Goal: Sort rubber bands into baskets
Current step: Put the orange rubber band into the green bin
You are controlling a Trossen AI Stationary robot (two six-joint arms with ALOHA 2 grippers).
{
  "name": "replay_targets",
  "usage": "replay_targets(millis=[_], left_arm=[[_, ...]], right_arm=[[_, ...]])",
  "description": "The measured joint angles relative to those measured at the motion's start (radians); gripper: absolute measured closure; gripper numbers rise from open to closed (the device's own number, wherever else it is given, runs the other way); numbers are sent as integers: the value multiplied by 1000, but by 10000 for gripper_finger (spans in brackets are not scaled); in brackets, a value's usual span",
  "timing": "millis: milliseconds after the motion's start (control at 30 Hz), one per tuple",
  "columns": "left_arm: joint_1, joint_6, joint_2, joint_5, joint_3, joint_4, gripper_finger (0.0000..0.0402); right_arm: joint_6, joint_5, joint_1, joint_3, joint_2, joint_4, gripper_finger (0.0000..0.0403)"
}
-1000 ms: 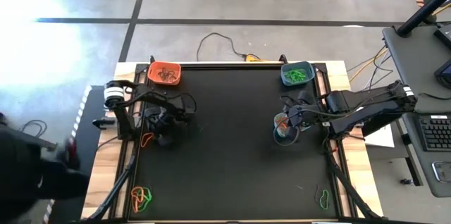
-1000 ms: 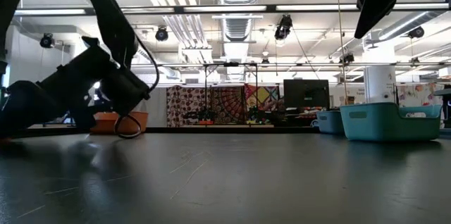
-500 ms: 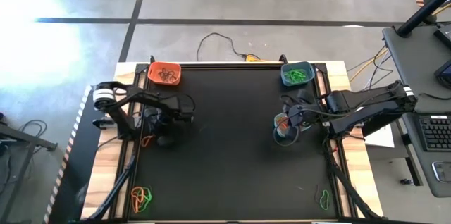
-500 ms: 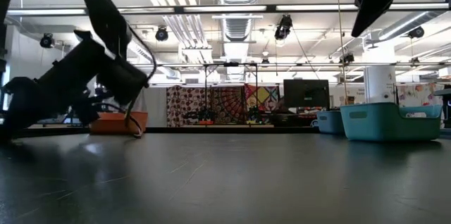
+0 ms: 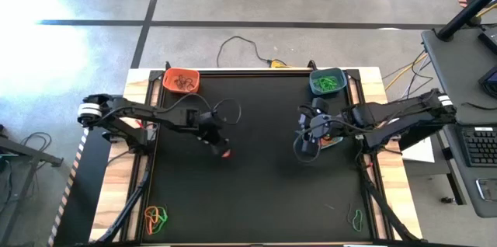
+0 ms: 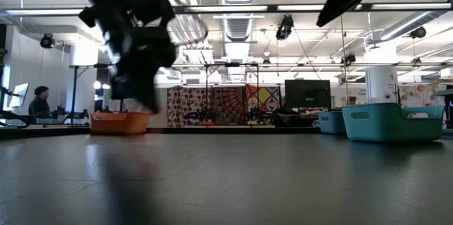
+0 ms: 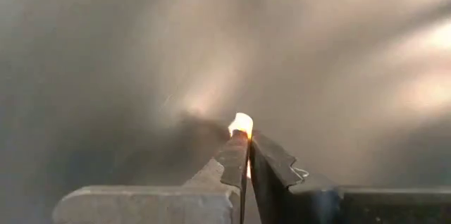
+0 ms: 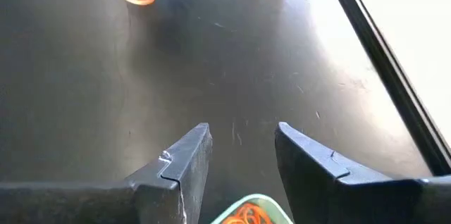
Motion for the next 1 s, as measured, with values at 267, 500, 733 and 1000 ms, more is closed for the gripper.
replay_targets(millis=[267,500,733,1000], left_arm=[[-102,-59,83,-138,0,416,401],[-211,-37,177,-290,0,840,401],[-292,-57,259,-484,-2,967,401],[-308,-115,282,-518,-12,858,401]], right_arm=[[-68,-23,0,-8,139,154,248],[-131,-178,-22,-104,157,614,246],[-112,-177,-27,-188,227,665,224],[-35,-177,-24,-198,411,810,179]])
